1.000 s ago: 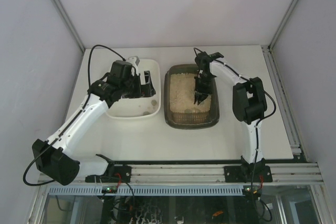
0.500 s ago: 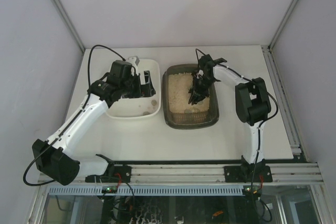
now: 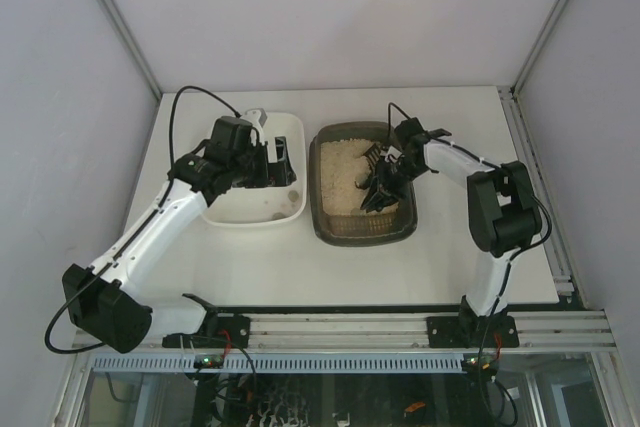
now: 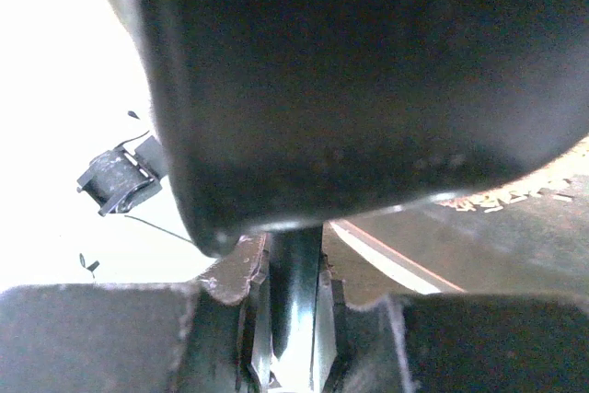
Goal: Clean the litter box
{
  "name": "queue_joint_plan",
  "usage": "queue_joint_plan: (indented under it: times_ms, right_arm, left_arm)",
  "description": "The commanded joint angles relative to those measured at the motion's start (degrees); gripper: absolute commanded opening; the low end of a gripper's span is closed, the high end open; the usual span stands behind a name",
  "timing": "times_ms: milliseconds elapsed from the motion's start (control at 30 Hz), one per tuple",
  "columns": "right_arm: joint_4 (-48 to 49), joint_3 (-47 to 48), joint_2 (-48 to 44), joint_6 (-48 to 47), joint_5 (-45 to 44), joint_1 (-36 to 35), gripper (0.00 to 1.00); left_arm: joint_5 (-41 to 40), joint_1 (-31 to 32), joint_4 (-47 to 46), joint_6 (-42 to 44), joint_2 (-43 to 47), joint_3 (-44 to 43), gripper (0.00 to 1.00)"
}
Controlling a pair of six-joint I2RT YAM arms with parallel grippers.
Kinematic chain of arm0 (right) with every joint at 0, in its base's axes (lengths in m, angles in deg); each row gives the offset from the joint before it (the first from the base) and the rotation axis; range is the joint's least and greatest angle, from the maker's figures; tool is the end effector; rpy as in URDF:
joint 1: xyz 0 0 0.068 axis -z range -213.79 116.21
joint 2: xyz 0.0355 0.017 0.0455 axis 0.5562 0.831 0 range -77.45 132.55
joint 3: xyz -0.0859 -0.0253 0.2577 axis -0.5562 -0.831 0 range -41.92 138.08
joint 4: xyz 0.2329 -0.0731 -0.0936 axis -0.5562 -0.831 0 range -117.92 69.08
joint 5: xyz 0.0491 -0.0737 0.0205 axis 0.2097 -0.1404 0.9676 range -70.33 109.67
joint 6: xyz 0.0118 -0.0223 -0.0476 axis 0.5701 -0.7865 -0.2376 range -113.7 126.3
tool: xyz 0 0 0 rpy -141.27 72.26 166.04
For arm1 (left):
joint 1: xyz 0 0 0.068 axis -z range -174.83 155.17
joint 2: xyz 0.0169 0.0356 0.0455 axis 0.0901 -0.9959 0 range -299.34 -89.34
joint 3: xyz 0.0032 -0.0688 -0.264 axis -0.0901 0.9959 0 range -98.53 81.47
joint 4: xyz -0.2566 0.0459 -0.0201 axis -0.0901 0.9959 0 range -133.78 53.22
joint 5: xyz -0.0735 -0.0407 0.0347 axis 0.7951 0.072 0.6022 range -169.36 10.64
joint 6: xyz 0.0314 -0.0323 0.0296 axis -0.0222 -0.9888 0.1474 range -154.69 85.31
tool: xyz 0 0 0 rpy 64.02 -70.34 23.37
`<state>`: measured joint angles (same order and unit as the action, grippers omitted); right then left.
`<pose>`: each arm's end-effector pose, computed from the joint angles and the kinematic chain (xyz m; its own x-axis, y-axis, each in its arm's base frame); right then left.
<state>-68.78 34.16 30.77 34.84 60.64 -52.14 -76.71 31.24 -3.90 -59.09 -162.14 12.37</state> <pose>0.3339 0.1352 0.1854 -0.9863 0.0529 0.1561 0.1429 0.7461 0.6503 0.2415 -0.1200 0.3342 -0.7577 -0.0887 -0.6466 0.1715 0.9289 -0.3283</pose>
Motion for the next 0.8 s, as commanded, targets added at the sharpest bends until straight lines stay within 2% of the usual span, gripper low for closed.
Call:
queue_joint_plan:
  times_ms: [0, 133, 233, 333, 433, 567, 667, 767]
  right_arm:
    - [1.91, -0.53, -4.08, -0.57, 6.31, 0.1, 0.0]
    - [7.54, -5.72, -7.2, 0.15, 8.32, 0.82, 0.0]
    - [18.92, -13.47, -10.87, 4.45, 10.04, 1.65, 0.0]
    - [28.03, -19.65, -13.26, 7.91, 11.09, 1.76, 0.0]
    - [33.51, -22.56, -14.4, 8.94, 10.89, 1.82, 0.0]
    - [36.85, -24.54, -15.29, 8.5, 8.91, 1.81, 0.0]
    - [47.37, -29.68, -17.94, 12.5, 9.69, 2.08, 0.0]
    - [57.54, -34.33, -19.87, 15.43, 10.73, 1.88, 0.0]
  left_arm:
    - [-1.02, -0.49, -1.37, 1.96, 0.98, 1.11, 1.0]
    - [-0.85, -0.49, 3.72, 5.92, 0.36, -2.05, 1.0]
    - [-2.61, -0.49, 12.95, 10.92, -2.47, -8.22, 1.0]
    - [-6.91, -0.58, 16.9, 15.75, -2.77, -10.3, 0.96]
    - [-9.27, -0.58, 16.38, 18.29, 0.62, -7.43, 0.96]
    - [-3.64, -0.58, 16.16, 20.49, 6.96, -3.71, 0.96]
    - [1.19, -0.55, 16.37, 23.95, 11.47, -0.23, 0.97]
    - [5.25, -0.58, 17.25, 31.79, 15.64, 4.12, 0.97]
